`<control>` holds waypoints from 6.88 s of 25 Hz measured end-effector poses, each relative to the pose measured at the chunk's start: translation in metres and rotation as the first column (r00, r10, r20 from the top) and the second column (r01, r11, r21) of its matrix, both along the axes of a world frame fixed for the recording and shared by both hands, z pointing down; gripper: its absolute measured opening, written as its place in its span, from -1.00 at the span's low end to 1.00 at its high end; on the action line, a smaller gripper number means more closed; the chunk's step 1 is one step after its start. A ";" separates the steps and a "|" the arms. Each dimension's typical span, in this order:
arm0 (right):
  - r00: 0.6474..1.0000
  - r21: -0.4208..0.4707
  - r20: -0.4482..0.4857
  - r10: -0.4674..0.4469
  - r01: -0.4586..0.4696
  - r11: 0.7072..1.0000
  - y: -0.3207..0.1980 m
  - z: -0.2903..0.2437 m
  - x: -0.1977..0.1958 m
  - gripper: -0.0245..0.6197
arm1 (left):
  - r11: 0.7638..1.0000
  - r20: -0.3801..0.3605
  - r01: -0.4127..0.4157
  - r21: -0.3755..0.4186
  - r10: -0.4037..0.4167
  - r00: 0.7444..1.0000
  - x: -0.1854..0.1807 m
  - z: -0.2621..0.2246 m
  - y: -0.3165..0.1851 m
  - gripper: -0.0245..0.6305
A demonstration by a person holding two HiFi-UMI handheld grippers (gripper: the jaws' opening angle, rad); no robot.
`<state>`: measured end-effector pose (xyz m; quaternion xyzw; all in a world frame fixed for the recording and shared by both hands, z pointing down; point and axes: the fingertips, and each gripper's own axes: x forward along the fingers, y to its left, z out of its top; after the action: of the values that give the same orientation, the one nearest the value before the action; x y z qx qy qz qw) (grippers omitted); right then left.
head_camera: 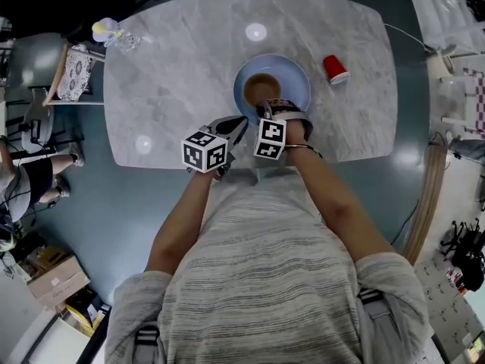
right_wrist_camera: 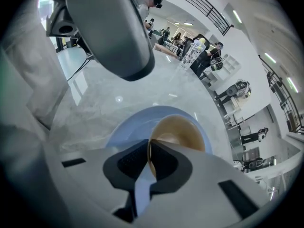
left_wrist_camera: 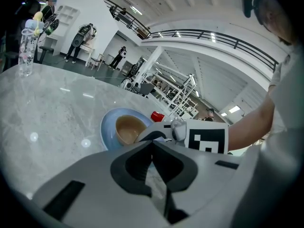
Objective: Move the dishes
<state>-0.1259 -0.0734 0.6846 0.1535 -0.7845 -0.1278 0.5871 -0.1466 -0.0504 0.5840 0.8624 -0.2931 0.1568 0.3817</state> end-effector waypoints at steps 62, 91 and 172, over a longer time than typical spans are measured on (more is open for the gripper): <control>-0.048 -0.636 0.392 0.919 -0.736 0.233 -0.082 -0.052 0.269 -0.56 | 0.977 -0.029 -0.215 0.001 0.215 0.976 0.216 -0.011 -0.042 -0.86; 0.438 -0.365 0.313 0.843 -0.764 0.532 -0.096 -0.054 0.260 -0.80 | 0.986 -0.071 -0.167 -0.008 0.167 0.984 0.196 -0.014 -0.052 -0.86; 0.984 -0.075 0.070 0.165 -0.160 0.984 -0.024 -0.098 0.117 -0.68 | 0.999 -0.129 -0.047 -0.015 0.045 0.991 0.087 -0.008 -0.033 -0.86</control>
<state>-0.0091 -0.0973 0.5865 0.2013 -0.7951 -0.0462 0.5702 -0.0591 -0.0834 0.5756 0.8738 -0.2467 0.1123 0.4037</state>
